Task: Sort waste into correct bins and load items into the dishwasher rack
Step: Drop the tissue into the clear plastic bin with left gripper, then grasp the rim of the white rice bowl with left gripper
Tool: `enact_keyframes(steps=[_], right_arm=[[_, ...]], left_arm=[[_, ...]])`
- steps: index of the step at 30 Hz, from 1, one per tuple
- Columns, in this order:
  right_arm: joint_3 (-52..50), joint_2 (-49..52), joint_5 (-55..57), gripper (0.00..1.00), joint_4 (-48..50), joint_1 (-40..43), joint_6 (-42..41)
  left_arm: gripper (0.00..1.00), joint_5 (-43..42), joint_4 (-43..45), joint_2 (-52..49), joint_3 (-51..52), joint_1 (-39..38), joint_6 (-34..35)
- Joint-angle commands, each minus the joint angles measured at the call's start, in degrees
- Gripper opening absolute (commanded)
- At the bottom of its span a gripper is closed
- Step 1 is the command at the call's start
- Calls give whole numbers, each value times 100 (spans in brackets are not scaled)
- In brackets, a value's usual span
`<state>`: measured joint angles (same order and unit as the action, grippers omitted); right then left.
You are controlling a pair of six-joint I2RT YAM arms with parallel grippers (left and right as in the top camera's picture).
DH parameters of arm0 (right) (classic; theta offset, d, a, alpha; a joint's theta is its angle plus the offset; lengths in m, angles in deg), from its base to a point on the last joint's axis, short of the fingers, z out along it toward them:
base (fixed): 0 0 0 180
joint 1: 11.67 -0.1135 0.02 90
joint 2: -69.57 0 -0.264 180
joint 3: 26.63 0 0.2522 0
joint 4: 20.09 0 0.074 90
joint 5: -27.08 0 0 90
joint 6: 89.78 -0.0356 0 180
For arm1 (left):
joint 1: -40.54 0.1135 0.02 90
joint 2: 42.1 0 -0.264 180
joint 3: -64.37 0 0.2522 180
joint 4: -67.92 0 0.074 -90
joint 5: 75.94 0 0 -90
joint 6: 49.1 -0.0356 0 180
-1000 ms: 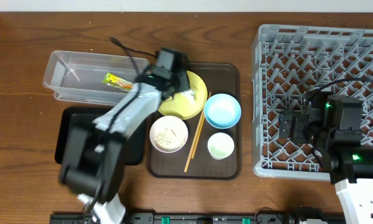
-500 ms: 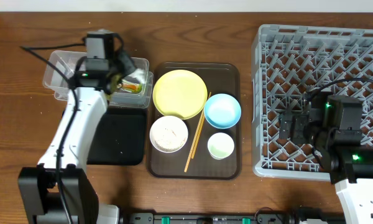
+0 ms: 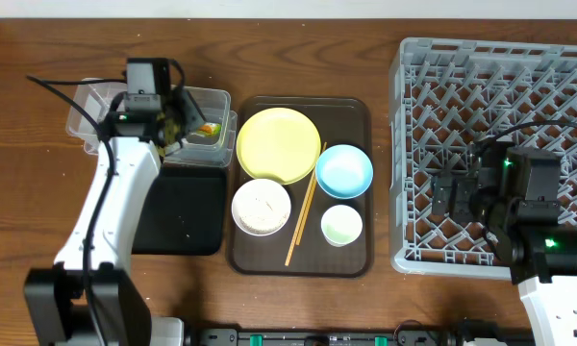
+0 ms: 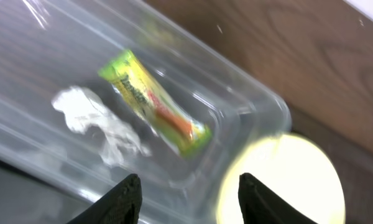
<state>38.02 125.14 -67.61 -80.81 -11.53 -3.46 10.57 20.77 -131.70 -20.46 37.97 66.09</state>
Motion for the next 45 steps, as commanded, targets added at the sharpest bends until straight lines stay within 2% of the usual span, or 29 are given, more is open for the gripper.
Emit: enact_keyframes(steps=[1, 6, 12, 17, 23, 26, 30, 38, 45], right_arm=[[127, -17, -26, 99, -15, -55, -11], [127, -15, -26, 99, -15, -55, -11], [127, -15, -26, 99, -20, -55, -11], [127, -17, -26, 99, -20, -55, -11], [127, -17, -26, 99, -24, -55, -11], [127, -17, -26, 99, -22, -55, -11], [127, -17, -28, 99, -24, -55, -11], [127, -17, -26, 99, -28, -55, -11], [127, -17, -26, 99, -26, -55, -11]], left_arm=[[52, -232, -466, 170, -42, -494, -118], [52, -225, -1215, -35, -28, -1429, -118], [52, -214, -1150, -350, 212, -2433, -116], [52, -98, -1139, -844, 256, -2966, -116], [52, -98, -1137, -1351, 256, -3241, -114], [47, -98, -1134, -1537, 256, -3300, -116], [28, -103, -1154, -1698, 256, -3305, -94], [6, -101, -1255, -1703, 245, -3303, -96], [6, -101, -1665, -1309, 46, -3303, -114]])
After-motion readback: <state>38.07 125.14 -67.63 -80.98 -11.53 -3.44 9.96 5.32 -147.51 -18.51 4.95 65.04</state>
